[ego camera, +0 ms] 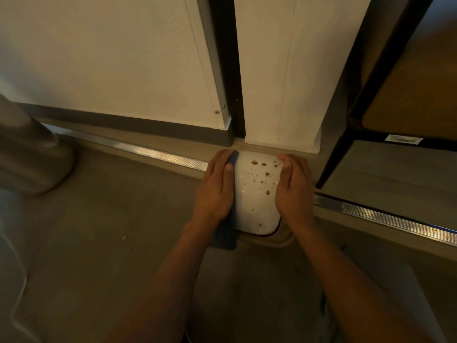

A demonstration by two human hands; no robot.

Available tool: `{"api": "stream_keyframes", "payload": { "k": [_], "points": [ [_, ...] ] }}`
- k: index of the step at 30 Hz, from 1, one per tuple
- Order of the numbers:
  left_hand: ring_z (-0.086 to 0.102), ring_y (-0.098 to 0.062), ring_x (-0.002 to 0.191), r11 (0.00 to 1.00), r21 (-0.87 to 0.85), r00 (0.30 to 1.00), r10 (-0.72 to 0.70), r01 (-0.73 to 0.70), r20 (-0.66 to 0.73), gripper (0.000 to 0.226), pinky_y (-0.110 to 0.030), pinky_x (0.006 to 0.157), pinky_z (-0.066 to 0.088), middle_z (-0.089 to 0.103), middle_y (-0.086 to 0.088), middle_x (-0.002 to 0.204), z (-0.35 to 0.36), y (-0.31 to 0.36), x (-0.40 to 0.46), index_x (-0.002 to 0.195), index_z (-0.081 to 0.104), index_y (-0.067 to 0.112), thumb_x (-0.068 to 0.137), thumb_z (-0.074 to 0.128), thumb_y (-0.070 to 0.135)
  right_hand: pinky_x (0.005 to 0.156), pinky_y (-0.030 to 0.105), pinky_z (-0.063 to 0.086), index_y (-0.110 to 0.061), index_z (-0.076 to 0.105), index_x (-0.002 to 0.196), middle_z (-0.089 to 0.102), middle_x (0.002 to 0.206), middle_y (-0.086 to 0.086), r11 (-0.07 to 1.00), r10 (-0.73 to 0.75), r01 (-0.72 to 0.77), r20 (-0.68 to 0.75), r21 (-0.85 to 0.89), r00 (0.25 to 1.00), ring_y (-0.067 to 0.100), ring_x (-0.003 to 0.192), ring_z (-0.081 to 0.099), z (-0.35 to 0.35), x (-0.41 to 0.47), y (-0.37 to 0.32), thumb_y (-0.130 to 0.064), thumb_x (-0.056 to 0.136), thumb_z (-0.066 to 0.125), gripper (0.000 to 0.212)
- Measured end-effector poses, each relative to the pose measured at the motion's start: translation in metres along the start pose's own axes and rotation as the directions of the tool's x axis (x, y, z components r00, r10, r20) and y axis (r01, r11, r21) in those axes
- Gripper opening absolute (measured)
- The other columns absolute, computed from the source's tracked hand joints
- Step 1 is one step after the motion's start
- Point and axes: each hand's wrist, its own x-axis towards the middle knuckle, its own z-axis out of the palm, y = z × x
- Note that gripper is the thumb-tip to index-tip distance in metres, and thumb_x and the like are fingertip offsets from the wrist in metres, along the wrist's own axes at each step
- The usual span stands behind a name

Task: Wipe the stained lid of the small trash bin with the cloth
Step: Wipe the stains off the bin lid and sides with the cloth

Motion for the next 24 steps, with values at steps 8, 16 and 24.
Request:
{"api": "stream_keyframes", "payload": {
  "k": [8, 16, 24],
  "points": [
    [0.056, -0.017, 0.113, 0.972, 0.234, 0.999, -0.023, 0.012, 0.041, 0.038, -0.031, 0.088, 0.039, 0.058, 0.004, 0.128, 0.009, 0.021, 0.047, 0.125, 0.058, 0.036, 0.106, 0.026, 0.041, 0.098, 0.027, 0.042, -0.012, 0.058, 0.122, 0.058, 0.12, 0.004, 0.999, 0.0, 0.001, -0.026, 0.037, 1.0, 0.016, 0.113, 0.053, -0.001, 0.0, -0.003, -0.044, 0.099, 0.022, 0.053],
    [0.054, -0.018, 0.12, 0.988, 0.144, 0.995, 0.07, -0.061, -0.064, 0.035, -0.039, 0.099, 0.047, 0.051, 0.002, 0.138, 0.007, 0.017, 0.022, 0.135, 0.052, 0.03, 0.109, 0.029, 0.035, 0.093, 0.011, 0.029, -0.014, 0.056, 0.122, 0.056, 0.121, 0.003, 1.0, -0.001, 0.001, -0.01, 0.007, 1.0, 0.013, 0.114, 0.05, -0.002, -0.001, -0.003, -0.04, 0.1, 0.024, 0.047],
    [0.053, -0.019, 0.124, 0.988, 0.151, 0.996, 0.038, -0.026, -0.078, 0.037, -0.044, 0.101, 0.047, 0.049, 0.001, 0.142, 0.006, 0.016, 0.014, 0.138, 0.048, 0.027, 0.109, 0.027, 0.037, 0.097, 0.021, 0.037, -0.011, 0.058, 0.12, 0.057, 0.119, 0.006, 0.999, -0.026, 0.027, -0.013, 0.029, 1.0, 0.016, 0.113, 0.051, -0.001, -0.002, -0.005, -0.03, 0.103, 0.028, 0.039]
  ]
}}
